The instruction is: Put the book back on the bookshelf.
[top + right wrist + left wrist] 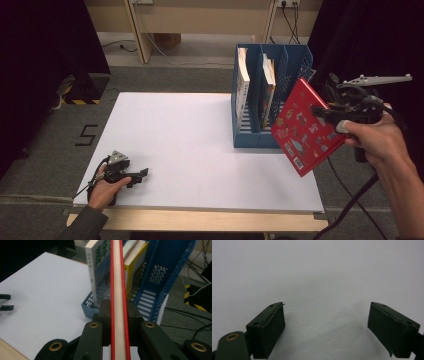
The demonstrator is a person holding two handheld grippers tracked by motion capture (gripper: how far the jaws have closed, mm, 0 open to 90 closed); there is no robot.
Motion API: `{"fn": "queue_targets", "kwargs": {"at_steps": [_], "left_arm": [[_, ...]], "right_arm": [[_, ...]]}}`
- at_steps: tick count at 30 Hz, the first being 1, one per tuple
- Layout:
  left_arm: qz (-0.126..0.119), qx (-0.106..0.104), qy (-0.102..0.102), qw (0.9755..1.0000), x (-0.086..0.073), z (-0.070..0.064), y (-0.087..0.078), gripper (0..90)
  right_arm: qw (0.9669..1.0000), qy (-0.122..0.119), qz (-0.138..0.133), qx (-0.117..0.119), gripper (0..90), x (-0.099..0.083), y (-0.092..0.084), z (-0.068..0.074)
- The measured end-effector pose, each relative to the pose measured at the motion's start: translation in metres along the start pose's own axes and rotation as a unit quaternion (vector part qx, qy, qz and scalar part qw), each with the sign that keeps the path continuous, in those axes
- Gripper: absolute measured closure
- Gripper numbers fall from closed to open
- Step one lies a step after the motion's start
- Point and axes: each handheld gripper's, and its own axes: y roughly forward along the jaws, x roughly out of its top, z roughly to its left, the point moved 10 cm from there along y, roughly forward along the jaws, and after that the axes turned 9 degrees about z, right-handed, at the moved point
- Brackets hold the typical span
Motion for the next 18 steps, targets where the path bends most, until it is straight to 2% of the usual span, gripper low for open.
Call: {"fn": "queue_targets", "kwargs": {"at_steps": [1, 2, 3, 4, 6, 9, 10, 11, 13, 15, 16, 18], "left_arm": [[0.000, 0.000, 0.000, 1.0000, 0.000, 0.000, 0.000, 13.5], [0.000, 0.000, 0.000, 1.0000, 0.000, 0.000, 0.000, 13.5], [0.000, 0.000, 0.000, 1.0000, 0.000, 0.000, 0.000, 13.5], [0.000, 0.001, 0.000, 1.0000, 0.000, 0.000, 0.000, 13.5], [0.000, 0.000, 0.000, 1.0000, 0.000, 0.000, 0.000, 13.5], [0.000, 0.000, 0.001, 1.0000, 0.000, 0.001, 0.000, 13.6], [-0.001, 0.000, 0.000, 1.0000, 0.000, 0.001, 0.000, 13.7], [-0.002, -0.003, -0.006, 1.0000, 0.001, 0.000, -0.001, 13.7], [-0.002, 0.000, -0.004, 1.0000, 0.001, 0.000, -0.001, 14.9], [0.006, 0.018, 0.024, 0.9995, 0.001, -0.001, 0.000, 14.7], [0.012, 0.029, 0.042, 0.9986, 0.000, -0.003, 0.003, 14.7], [0.011, 0.031, 0.044, 0.9985, 0.000, -0.003, 0.003, 14.4]], "right_arm": [[1.0000, 0.000, 0.000, 0.000, 79.3, 0.000, 0.000, 0.000], [0.9999, 0.005, -0.005, -0.010, 79.3, 0.003, -0.003, -0.009], [0.9999, 0.005, -0.005, -0.010, 79.3, 0.003, -0.003, -0.009], [0.9997, 0.014, -0.011, -0.017, 79.3, 0.008, -0.005, -0.017], [0.9993, 0.021, -0.018, -0.024, 79.3, 0.014, -0.006, -0.023], [0.9989, 0.029, -0.022, -0.028, 79.3, 0.019, -0.005, -0.030], [0.9981, 0.039, -0.030, -0.037, 79.3, 0.026, -0.003, -0.037], [0.9979, 0.039, -0.032, -0.040, 79.3, 0.028, -0.001, -0.039], [0.9975, 0.043, -0.033, -0.045, 79.3, 0.032, 0.001, -0.042], [0.9969, 0.047, -0.036, -0.051, 79.3, 0.040, 0.008, -0.047], [0.9962, 0.056, -0.038, -0.055, 79.3, 0.048, 0.016, -0.053], [0.9956, 0.063, -0.040, -0.056, 79.3, 0.052, 0.020, -0.055]]}}
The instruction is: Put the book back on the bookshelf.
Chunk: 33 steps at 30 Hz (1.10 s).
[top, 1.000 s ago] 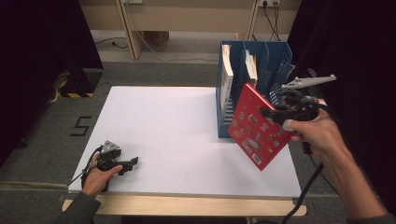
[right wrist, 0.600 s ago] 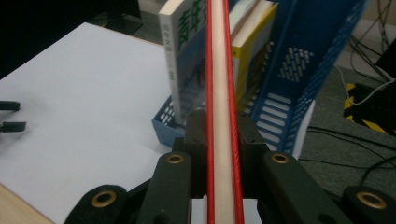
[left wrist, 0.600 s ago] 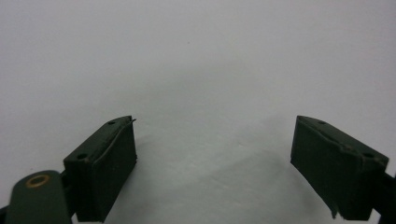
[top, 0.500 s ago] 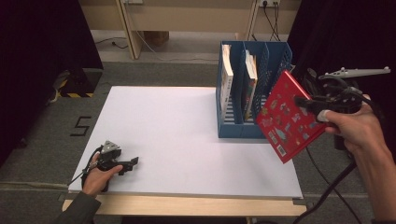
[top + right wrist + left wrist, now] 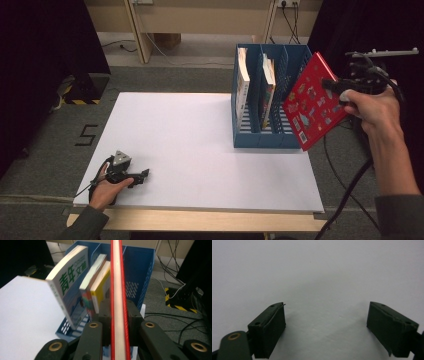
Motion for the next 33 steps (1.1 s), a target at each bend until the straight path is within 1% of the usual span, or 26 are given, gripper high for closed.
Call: {"fn": "queue_targets", "kwargs": {"at_steps": [1, 2, 3, 4, 5, 6, 9, 10, 12, 14, 17, 19, 20, 21, 22, 23, 24, 25, 26, 28, 29, 33], "left_arm": [[0.000, -0.002, -0.002, 1.0000, 0.000, 0.000, 0.000, 14.5], [0.000, -0.002, -0.002, 1.0000, 0.000, 0.000, 0.000, 14.4], [0.000, -0.004, -0.002, 1.0000, 0.000, 0.000, 0.000, 14.4], [0.000, -0.004, -0.002, 1.0000, 0.000, 0.000, 0.000, 14.2], [0.000, -0.004, -0.002, 1.0000, 0.000, 0.000, 0.000, 14.2], [0.000, -0.004, -0.003, 1.0000, 0.000, 0.000, 0.001, 14.1], [0.000, -0.005, -0.003, 1.0000, 0.000, 0.000, 0.001, 14.1], [0.000, -0.005, -0.003, 1.0000, 0.000, 0.000, 0.001, 14.1], [0.000, -0.005, -0.004, 1.0000, 0.000, 0.000, 0.001, 14.1], [0.000, -0.006, -0.004, 1.0000, 0.000, 0.000, 0.001, 14.0], [0.000, -0.006, -0.004, 1.0000, 0.000, 0.000, 0.001, 14.1], [0.000, -0.006, -0.003, 1.0000, 0.000, 0.000, 0.001, 14.2], [0.000, -0.007, -0.004, 1.0000, 0.000, 0.000, 0.001, 14.1], [0.000, -0.007, -0.004, 1.0000, 0.000, 0.000, 0.001, 14.1], [0.000, -0.007, -0.004, 1.0000, 0.000, 0.000, 0.001, 14.1], [0.000, -0.007, -0.004, 1.0000, 0.000, 0.000, 0.001, 14.0], [0.000, -0.007, -0.004, 1.0000, 0.000, 0.000, 0.001, 14.0], [0.000, -0.007, -0.004, 1.0000, 0.000, 0.000, 0.001, 14.0], [0.000, -0.006, -0.004, 1.0000, 0.000, 0.000, 0.001, 14.0], [0.000, -0.006, -0.004, 1.0000, 0.000, 0.000, 0.001, 14.0], [0.000, -0.006, -0.004, 1.0000, 0.000, 0.000, 0.001, 14.0], [0.000, -0.006, -0.004, 1.0000, 0.000, 0.000, 0.001, 14.0]], "right_arm": [[1.0000, 0.007, -0.004, -0.002, 79.3, 0.007, 0.009, -0.003], [1.0000, 0.007, -0.004, -0.002, 79.3, 0.007, 0.009, -0.003], [0.9999, 0.012, -0.005, -0.004, 79.2, 0.011, 0.013, -0.005], [0.9998, 0.017, -0.006, -0.008, 79.3, 0.017, 0.021, -0.007], [0.9998, 0.017, -0.006, -0.008, 79.3, 0.017, 0.021, -0.007], [0.9996, 0.019, -0.004, -0.019, 79.2, 0.023, 0.030, -0.009], [0.9994, 0.024, -0.001, -0.024, 79.1, 0.032, 0.041, -0.011], [0.9994, 0.029, 0.000, -0.020, 79.1, 0.035, 0.044, -0.011], [0.9992, 0.034, 0.000, -0.023, 79.1, 0.037, 0.047, -0.013], [0.9988, 0.041, -0.003, -0.027, 79.0, 0.047, 0.054, -0.015], [0.9985, 0.049, -0.001, -0.027, 79.0, 0.054, 0.062, -0.016], [0.9985, 0.048, -0.001, -0.026, 79.0, 0.056, 0.063, -0.016], [0.9990, 0.037, 0.003, -0.024, 79.1, 0.057, 0.063, -0.012], [0.9990, 0.037, 0.003, -0.024, 79.1, 0.057, 0.063, -0.012], [0.9991, 0.035, 0.002, -0.024, 79.1, 0.057, 0.061, -0.010], [0.9994, 0.027, 0.001, -0.023, 79.1, 0.056, 0.055, -0.009], [0.9994, 0.027, 0.001, -0.023, 79.1, 0.056, 0.055, -0.009], [0.9993, 0.029, -0.002, -0.022, 79.1, 0.054, 0.046, -0.010], [0.9993, 0.029, -0.002, -0.022, 79.1, 0.054, 0.046, -0.010], [0.9993, 0.028, -0.003, -0.024, 79.1, 0.051, 0.038, -0.012], [0.9992, 0.030, -0.004, -0.024, 79.0, 0.049, 0.031, -0.014], [0.9993, 0.030, -0.005, -0.023, 78.9, 0.048, 0.028, -0.016]]}}
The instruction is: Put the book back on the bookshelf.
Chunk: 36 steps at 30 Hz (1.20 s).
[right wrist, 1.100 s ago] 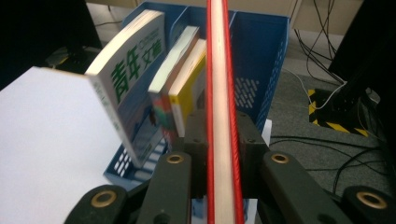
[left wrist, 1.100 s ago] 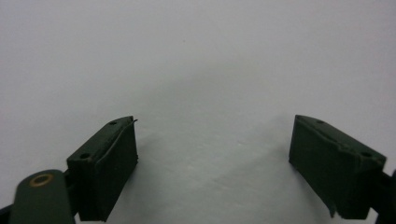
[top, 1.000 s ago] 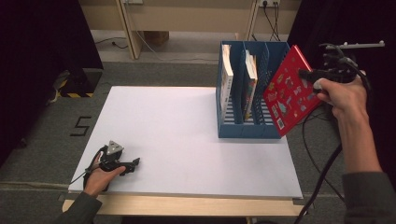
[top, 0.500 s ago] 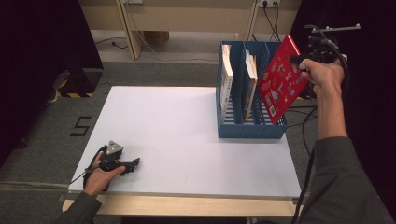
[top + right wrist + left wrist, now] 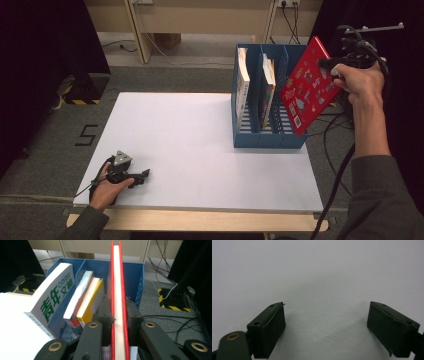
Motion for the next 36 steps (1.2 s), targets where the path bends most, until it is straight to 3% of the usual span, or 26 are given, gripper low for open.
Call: {"fn": "queue_targets", "kwargs": {"at_steps": [6, 10, 12, 14, 15, 24, 36], "left_arm": [[0.001, -0.001, 0.000, 1.0000, 0.000, 0.000, 0.000, 13.9], [0.000, -0.001, 0.000, 1.0000, 0.000, 0.000, 0.000, 13.9], [0.000, -0.001, -0.001, 1.0000, 0.000, 0.000, 0.000, 13.9], [0.000, -0.001, -0.001, 1.0000, 0.000, 0.000, 0.000, 13.9], [0.001, -0.001, 0.000, 1.0000, 0.000, 0.000, 0.000, 13.9], [0.001, -0.001, 0.000, 1.0000, 0.000, 0.000, 0.000, 13.9], [0.001, -0.002, 0.000, 1.0000, 0.000, 0.000, 0.000, 13.9]], "right_arm": [[0.9999, -0.009, -0.004, 0.005, 79.0, 0.001, -0.006, 0.005], [0.9999, -0.001, -0.012, -0.005, 79.1, 0.004, -0.016, -0.001], [0.9997, -0.001, -0.007, -0.023, 79.1, 0.006, -0.008, -0.005], [0.9997, 0.001, -0.004, -0.024, 79.0, 0.006, -0.005, -0.006], [0.9995, 0.003, 0.000, -0.030, 79.0, 0.008, 0.007, -0.007], [0.9992, 0.033, -0.003, -0.024, 79.1, 0.021, 0.051, -0.009], [0.9991, 0.035, 0.010, -0.022, 79.0, 0.018, 0.098, -0.001]]}}
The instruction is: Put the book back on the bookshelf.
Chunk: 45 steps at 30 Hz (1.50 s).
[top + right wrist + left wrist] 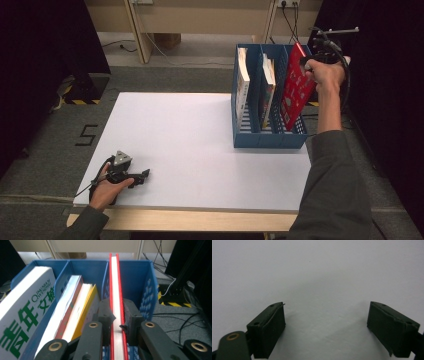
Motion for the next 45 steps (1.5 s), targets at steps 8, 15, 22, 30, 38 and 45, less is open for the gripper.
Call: {"fn": "queue_targets", "kwargs": {"at_steps": [8, 15, 22, 30, 38, 45], "left_arm": [[0.000, 0.000, 0.000, 1.0000, 0.000, 0.000, 0.000, 13.8], [0.000, -0.001, 0.000, 1.0000, 0.000, 0.000, 0.000, 13.8], [0.000, 0.000, 0.000, 1.0000, 0.000, 0.000, 0.000, 13.7], [-0.001, 0.000, 0.000, 1.0000, 0.000, 0.000, 0.000, 13.9], [-0.001, 0.000, 0.000, 1.0000, 0.000, 0.000, 0.000, 13.9], [-0.001, 0.000, 0.001, 1.0000, 0.000, -0.001, 0.000, 13.9]], "right_arm": [[0.9998, 0.012, 0.012, -0.005, 78.9, -0.009, 0.033, 0.000], [0.9995, 0.023, 0.020, -0.008, 78.6, -0.014, 0.055, 0.003], [0.9994, 0.027, 0.019, -0.008, 78.0, -0.019, 0.063, 0.003], [0.9995, 0.029, 0.012, 0.002, 71.9, -0.021, 0.059, 0.006], [0.9997, 0.004, 0.016, 0.017, 68.6, -0.033, 0.049, 0.012], [0.9990, -0.020, 0.021, 0.033, 67.7, -0.053, 0.032, 0.014]]}}
